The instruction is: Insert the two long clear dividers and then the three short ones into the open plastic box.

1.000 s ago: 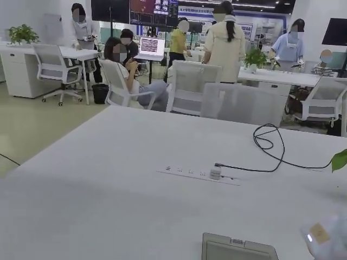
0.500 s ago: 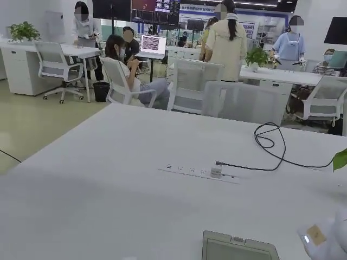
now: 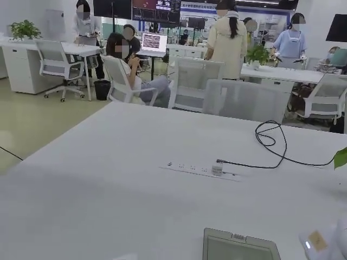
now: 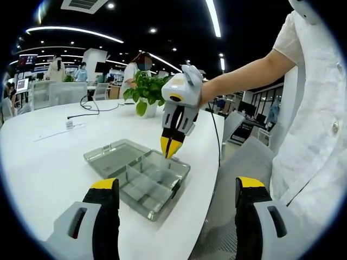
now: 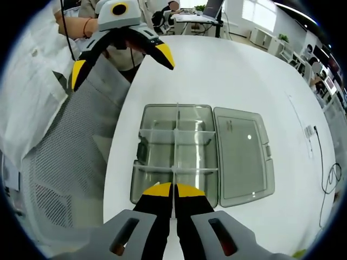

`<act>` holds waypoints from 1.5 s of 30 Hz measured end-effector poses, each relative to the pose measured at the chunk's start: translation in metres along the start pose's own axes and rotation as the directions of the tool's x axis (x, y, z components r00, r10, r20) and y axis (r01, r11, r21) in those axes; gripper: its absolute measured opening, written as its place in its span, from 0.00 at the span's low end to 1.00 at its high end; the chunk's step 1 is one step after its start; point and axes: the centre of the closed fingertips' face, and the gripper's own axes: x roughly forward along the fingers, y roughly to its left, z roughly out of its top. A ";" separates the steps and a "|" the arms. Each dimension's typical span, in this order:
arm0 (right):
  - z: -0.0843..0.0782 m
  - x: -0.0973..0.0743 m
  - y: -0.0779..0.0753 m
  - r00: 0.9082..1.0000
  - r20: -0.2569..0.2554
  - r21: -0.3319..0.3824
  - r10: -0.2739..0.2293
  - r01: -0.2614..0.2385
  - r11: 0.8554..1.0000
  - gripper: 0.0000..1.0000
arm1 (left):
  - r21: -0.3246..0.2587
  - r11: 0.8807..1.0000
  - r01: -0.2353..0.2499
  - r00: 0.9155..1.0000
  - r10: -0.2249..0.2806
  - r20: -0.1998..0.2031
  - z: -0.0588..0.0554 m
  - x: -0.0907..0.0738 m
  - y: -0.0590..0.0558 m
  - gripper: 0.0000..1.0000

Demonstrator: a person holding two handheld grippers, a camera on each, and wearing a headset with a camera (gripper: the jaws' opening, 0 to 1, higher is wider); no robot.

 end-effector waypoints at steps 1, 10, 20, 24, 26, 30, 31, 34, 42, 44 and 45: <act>0.000 0.001 0.000 1.000 0.001 0.000 -0.002 0.002 1.000 0.03 | 0.001 1.000 -0.001 1.000 0.001 -0.001 0.000 0.000 0.000 0.90; -0.006 0.013 0.000 1.000 0.000 -0.010 -0.015 0.015 1.000 0.03 | -0.004 1.000 -0.001 1.000 0.001 0.003 0.000 -0.001 0.000 0.90; -0.009 0.019 -0.001 1.000 -0.003 -0.006 -0.018 0.018 1.000 0.03 | -0.004 1.000 -0.002 1.000 0.002 0.000 -0.001 -0.002 0.000 0.90; -0.009 0.019 -0.001 1.000 0.000 -0.001 -0.022 0.022 1.000 0.03 | -0.006 1.000 -0.003 1.000 0.003 -0.002 -0.002 -0.002 0.000 0.90; -0.009 0.020 -0.001 1.000 -0.003 -0.011 -0.026 0.026 1.000 0.03 | -0.008 1.000 -0.003 1.000 0.003 0.002 -0.001 -0.002 0.000 0.90; -0.010 0.019 -0.002 0.999 -0.011 -0.020 -0.032 0.032 0.999 0.04 | -0.007 1.000 -0.003 1.000 0.003 0.001 -0.001 -0.002 -0.001 0.90; -0.010 0.018 -0.003 0.999 -0.011 -0.021 -0.037 0.036 0.999 0.05 | -0.007 1.000 -0.002 1.000 0.002 0.001 -0.001 -0.003 -0.001 0.90; -0.010 0.012 -0.004 0.999 0.003 -0.003 -0.045 0.045 0.999 0.08 | -0.004 1.000 -0.003 1.000 0.003 0.000 0.000 -0.003 0.000 0.90; -0.005 -0.021 -0.002 0.993 0.061 0.042 -0.105 0.103 0.994 0.16 | -0.008 1.000 -0.005 1.000 0.005 -0.002 0.000 -0.008 0.002 0.93; -0.003 -0.031 -0.001 0.987 0.089 0.074 -0.133 0.126 0.989 0.19 | -0.010 1.000 -0.008 1.000 0.008 -0.001 0.000 -0.010 0.003 0.95; -0.002 -0.035 0.000 0.985 0.102 0.089 -0.140 0.131 0.987 0.22 | -0.011 1.000 -0.009 1.000 0.009 -0.002 0.000 -0.010 0.003 0.96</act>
